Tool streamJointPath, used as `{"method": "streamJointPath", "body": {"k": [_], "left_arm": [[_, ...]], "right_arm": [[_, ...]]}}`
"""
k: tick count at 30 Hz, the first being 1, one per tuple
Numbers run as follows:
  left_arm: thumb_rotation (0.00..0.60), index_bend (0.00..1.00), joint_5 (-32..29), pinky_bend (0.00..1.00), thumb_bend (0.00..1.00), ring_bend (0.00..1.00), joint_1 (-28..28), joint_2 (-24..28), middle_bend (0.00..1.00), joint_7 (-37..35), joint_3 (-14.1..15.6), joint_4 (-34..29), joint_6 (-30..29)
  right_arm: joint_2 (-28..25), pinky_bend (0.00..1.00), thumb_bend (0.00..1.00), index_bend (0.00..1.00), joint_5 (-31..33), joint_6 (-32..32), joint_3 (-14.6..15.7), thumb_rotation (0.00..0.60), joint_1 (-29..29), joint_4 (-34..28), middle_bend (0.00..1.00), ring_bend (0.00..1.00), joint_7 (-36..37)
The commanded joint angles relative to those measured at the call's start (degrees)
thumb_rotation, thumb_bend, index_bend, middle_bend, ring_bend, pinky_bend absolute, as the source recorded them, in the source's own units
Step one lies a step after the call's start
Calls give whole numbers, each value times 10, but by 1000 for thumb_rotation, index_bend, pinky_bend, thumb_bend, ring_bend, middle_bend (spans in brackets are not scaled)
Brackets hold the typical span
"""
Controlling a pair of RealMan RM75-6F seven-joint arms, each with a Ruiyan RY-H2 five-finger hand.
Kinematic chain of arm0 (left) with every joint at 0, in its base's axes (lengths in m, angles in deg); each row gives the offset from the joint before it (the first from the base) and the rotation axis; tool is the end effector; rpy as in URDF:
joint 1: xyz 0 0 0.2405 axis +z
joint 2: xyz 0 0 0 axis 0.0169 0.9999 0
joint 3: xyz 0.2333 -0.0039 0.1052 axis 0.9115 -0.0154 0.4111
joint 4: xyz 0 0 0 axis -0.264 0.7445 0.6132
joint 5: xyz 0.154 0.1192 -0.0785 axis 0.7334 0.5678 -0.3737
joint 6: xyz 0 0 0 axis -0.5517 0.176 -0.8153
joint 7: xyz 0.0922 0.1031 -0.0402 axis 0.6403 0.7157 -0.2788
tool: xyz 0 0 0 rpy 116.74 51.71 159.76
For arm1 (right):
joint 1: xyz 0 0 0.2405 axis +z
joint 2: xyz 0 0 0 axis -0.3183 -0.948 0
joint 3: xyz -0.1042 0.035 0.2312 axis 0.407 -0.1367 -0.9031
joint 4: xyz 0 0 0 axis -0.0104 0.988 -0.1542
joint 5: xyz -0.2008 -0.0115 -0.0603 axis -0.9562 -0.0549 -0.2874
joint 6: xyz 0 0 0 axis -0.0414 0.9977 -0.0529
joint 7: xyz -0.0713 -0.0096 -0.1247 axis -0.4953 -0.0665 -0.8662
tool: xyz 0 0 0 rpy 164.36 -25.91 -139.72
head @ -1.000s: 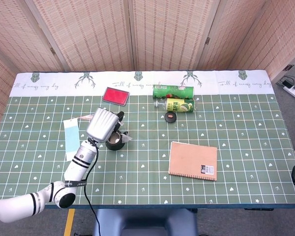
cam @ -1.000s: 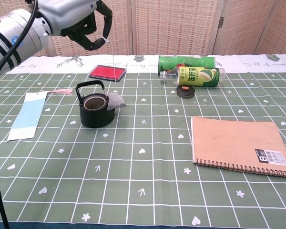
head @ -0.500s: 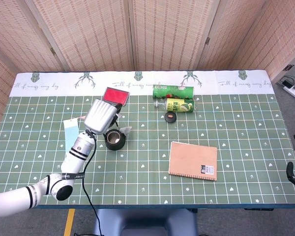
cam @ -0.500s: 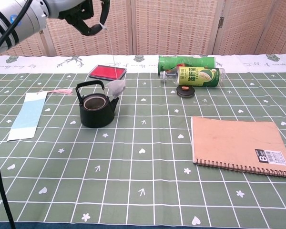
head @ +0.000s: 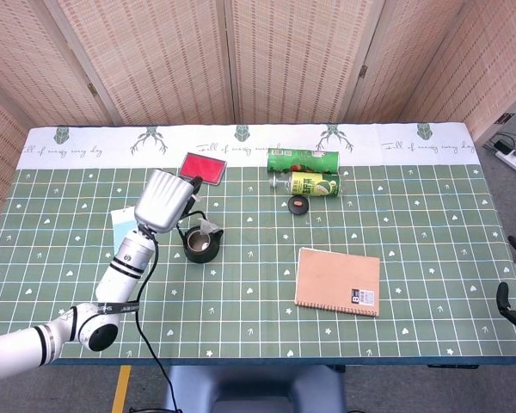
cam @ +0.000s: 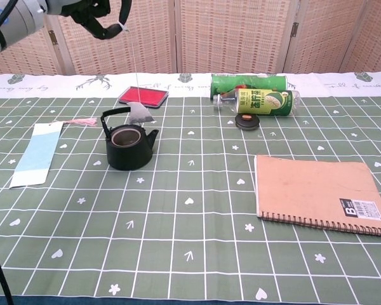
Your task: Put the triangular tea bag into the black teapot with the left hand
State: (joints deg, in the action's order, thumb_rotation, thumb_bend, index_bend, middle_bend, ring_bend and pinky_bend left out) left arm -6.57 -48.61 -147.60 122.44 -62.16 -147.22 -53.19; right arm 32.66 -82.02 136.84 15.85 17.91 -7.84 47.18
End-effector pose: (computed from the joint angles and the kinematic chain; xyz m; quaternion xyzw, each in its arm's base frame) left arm -0.0611 0.3912 0.0746 -0.7147 -0.1305 -0.4476 0.5215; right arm -0.3199 -0.1576 0.2175 0.5405 -0.3684 0.4503 0.6078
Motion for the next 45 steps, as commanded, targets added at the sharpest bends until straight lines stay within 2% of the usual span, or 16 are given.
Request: {"method": "streamJointPath", "body": {"k": [1,8,21,32,45], "left_arm": [[600,650,-1,1000,426,1000,3,5,1000,-3,4,-3,-2],[600,656,-5,1000,426,1000,13,26,1000,-18,10,-12,-11],[600,657,6,1000,425,1000,34,45,1000,-12,40,-38,-32],[600,657,10,1000,426,1000,44,27,1000,-29,68,-8,-25],[600,657,32,1000,426,1000,75,-7,1000,-105,98,14,-38]], "right_arm": [[1,0,622,0,0,-2,0,600,1,0,0,22,-2],[4,0,622,0,-2,-1,1,600,0,-4,0,30,-14],[6,0,622,0,-10,8,3,600,-3,-7,0,30,-21],[6,0,622,0,-17,17,5,600,-7,-7,0,29,-20],[7,0,622,0,-18,10,6,600,-4,-7,0,28,-24]]}}
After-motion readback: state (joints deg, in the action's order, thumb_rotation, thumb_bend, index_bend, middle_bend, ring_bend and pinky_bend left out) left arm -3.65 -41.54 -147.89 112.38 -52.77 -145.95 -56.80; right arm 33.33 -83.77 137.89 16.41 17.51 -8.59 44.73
